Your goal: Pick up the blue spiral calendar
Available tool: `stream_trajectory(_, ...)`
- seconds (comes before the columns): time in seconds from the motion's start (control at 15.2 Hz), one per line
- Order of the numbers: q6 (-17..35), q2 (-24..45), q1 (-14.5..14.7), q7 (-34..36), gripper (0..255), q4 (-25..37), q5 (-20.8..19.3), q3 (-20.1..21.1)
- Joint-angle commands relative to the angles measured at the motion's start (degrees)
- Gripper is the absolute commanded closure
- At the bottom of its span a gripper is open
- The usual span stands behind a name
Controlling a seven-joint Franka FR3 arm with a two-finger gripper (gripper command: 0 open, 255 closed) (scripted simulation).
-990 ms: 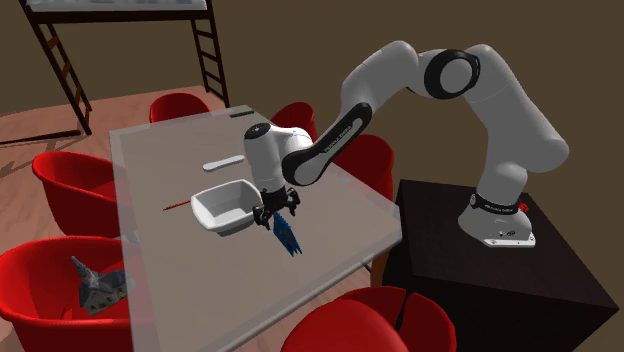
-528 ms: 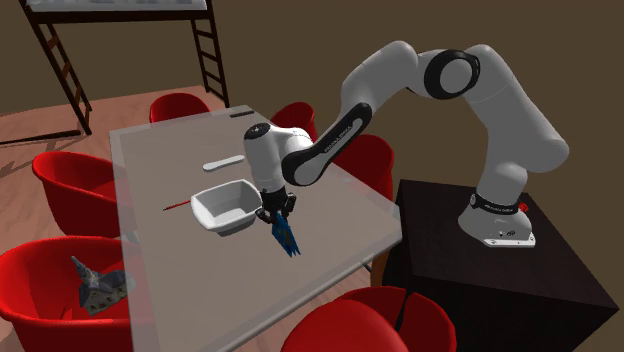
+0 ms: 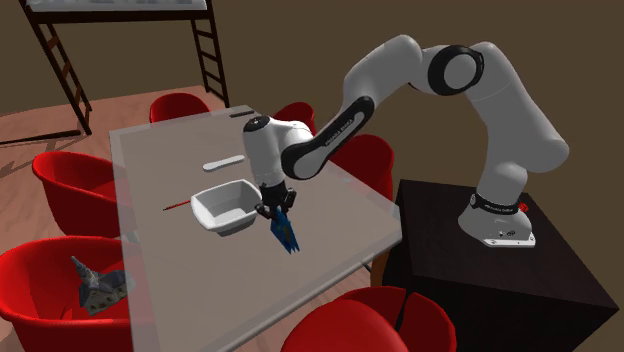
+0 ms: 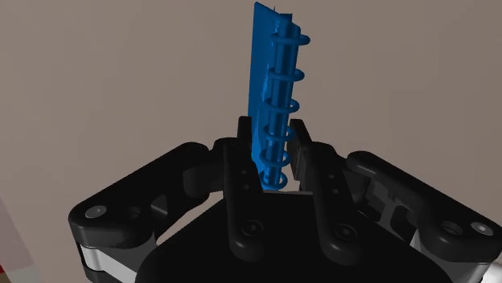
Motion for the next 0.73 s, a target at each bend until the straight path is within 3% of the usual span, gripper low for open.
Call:
stream_trajectory(0.0,-0.97,-1.03,-0.11,-0.19,255,-0.01,0.25,0.2)
stream_trajectory(0.66,-5.65,-4.86,-0.48,-1.16,255,0.94,1.37,0.95)
